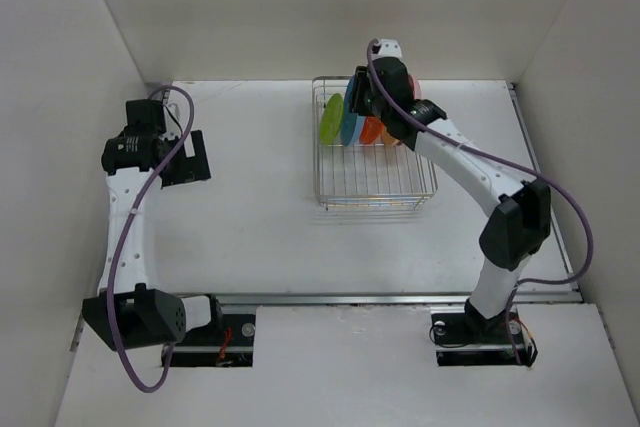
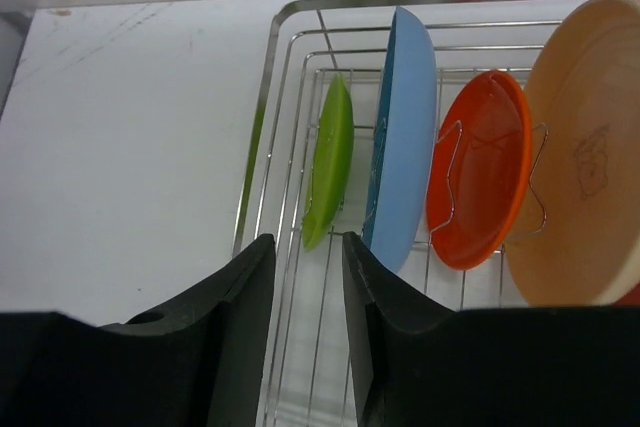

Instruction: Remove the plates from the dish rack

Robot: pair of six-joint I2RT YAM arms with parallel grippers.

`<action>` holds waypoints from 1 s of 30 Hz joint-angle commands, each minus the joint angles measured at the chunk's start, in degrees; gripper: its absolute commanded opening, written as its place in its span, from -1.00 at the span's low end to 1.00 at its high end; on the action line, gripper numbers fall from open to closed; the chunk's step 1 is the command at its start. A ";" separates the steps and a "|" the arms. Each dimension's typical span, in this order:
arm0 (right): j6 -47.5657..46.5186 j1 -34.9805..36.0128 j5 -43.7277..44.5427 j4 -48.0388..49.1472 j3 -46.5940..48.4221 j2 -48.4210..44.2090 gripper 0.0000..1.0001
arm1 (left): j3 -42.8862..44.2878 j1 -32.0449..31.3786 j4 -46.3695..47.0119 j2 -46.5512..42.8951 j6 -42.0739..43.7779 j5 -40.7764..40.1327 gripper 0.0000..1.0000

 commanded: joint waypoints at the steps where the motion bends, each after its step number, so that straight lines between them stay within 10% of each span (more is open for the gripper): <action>1: 0.74 0.60 2.15 2.47 4.95 1.76 -0.23 | -0.84 0.47 0.38 1.29 1.17 0.45 1.00; 17: 3.99 1.92 11.29 -7.09 22.42 23.28 -0.28 | -1.37 0.47 0.91 3.58 1.17 1.07 1.00; 25: 6.19 2.45 13.42 -8.24 22.96 28.47 0.14 | -1.37 0.47 0.91 4.10 1.17 1.07 1.00; 28: 6.19 2.45 10.17 -8.24 23.49 30.14 -0.12 | -1.37 0.47 0.91 4.10 1.17 1.59 1.00; 30: 6.19 2.45 9.54 -8.24 23.49 30.15 -0.68 | -1.37 0.47 0.91 4.10 1.17 1.59 1.00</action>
